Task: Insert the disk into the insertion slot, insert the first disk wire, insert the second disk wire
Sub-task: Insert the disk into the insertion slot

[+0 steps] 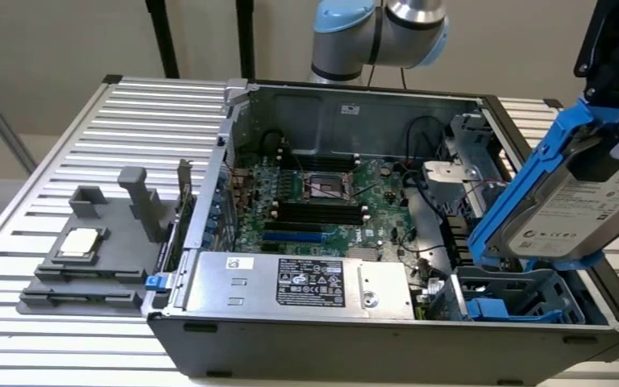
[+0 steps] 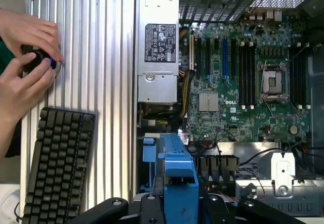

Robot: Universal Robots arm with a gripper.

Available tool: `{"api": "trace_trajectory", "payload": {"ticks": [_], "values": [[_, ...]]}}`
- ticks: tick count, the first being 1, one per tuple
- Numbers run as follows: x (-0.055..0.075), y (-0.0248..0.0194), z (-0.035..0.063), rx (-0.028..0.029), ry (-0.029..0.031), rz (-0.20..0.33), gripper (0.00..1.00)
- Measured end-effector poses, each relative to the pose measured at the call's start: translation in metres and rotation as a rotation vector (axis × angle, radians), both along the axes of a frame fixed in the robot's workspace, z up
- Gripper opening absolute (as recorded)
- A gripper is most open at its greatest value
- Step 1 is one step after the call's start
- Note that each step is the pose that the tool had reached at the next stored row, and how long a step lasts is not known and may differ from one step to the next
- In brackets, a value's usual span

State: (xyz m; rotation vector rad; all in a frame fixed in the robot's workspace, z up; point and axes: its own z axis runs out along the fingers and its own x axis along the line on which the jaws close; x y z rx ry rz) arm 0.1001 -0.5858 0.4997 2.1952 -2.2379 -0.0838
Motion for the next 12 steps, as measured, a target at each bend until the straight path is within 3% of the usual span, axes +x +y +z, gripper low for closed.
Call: {"api": "trace_trajectory", "payload": {"ticks": [7, 12], "values": [[0.000, -0.0083, -0.0076, 0.0117, -0.0126, 0.000, 0.32], [0.000, -0.0090, -0.0155, 0.0140, -0.0166, 0.000, 0.32]]}}
